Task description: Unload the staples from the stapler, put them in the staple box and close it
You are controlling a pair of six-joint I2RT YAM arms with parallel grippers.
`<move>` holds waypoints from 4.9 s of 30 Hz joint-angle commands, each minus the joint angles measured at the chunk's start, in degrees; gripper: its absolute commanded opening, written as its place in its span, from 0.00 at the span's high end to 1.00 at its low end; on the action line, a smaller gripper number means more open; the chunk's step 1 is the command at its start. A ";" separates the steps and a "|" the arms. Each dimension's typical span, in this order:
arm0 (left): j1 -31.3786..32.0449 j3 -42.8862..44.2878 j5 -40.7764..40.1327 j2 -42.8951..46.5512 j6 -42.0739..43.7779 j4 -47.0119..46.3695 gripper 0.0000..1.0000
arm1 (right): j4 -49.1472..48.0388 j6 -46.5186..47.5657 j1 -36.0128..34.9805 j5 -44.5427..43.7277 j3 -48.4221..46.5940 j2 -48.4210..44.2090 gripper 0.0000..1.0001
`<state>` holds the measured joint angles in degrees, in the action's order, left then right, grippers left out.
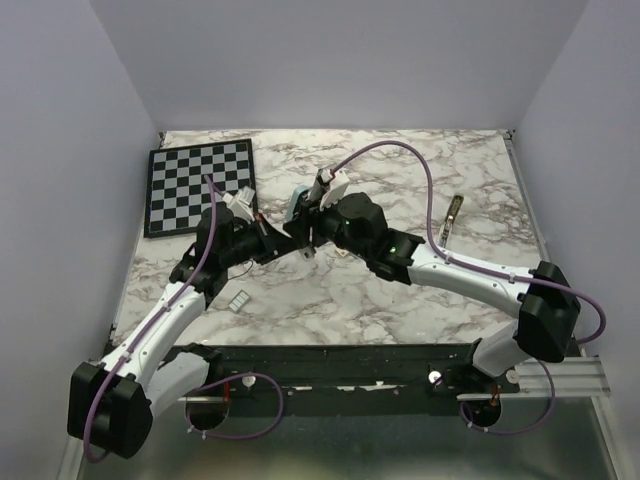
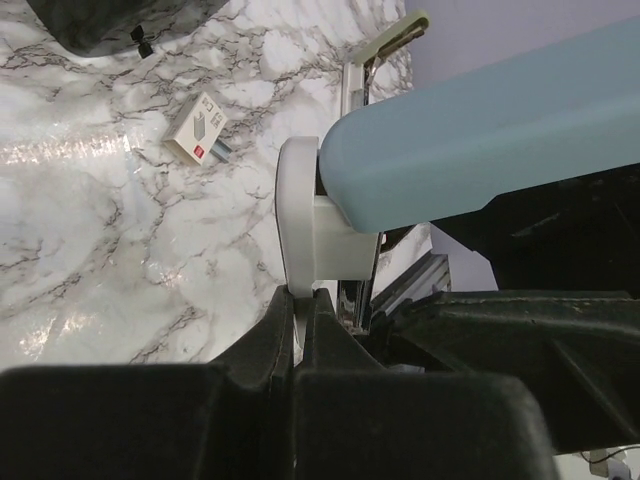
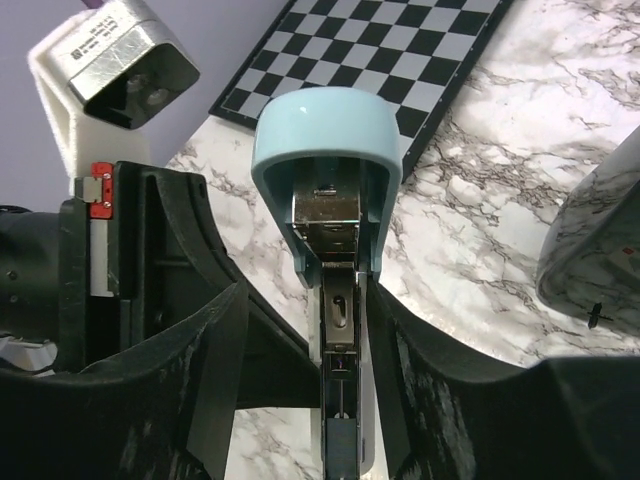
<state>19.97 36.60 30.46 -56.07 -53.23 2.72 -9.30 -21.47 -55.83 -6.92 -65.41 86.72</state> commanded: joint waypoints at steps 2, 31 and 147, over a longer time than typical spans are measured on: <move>0.16 0.22 -1.08 3.07 4.17 3.16 1.00 | 2.00 -0.06 -0.50 -4.51 -2.36 2.67 0.43; 21.77 27.90 -74.65 -23.18 13.07 49.99 1.00 | 9.83 -5.60 -0.24 -15.66 27.25 -29.40 0.17; 18.53 8.30 -11.12 2.37 6.10 11.77 0.01 | 4.28 2.13 9.76 -14.79 14.08 -15.09 0.99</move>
<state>38.39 43.22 17.41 -54.65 -51.99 13.21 -9.47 -24.23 -52.03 -17.89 -49.28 72.99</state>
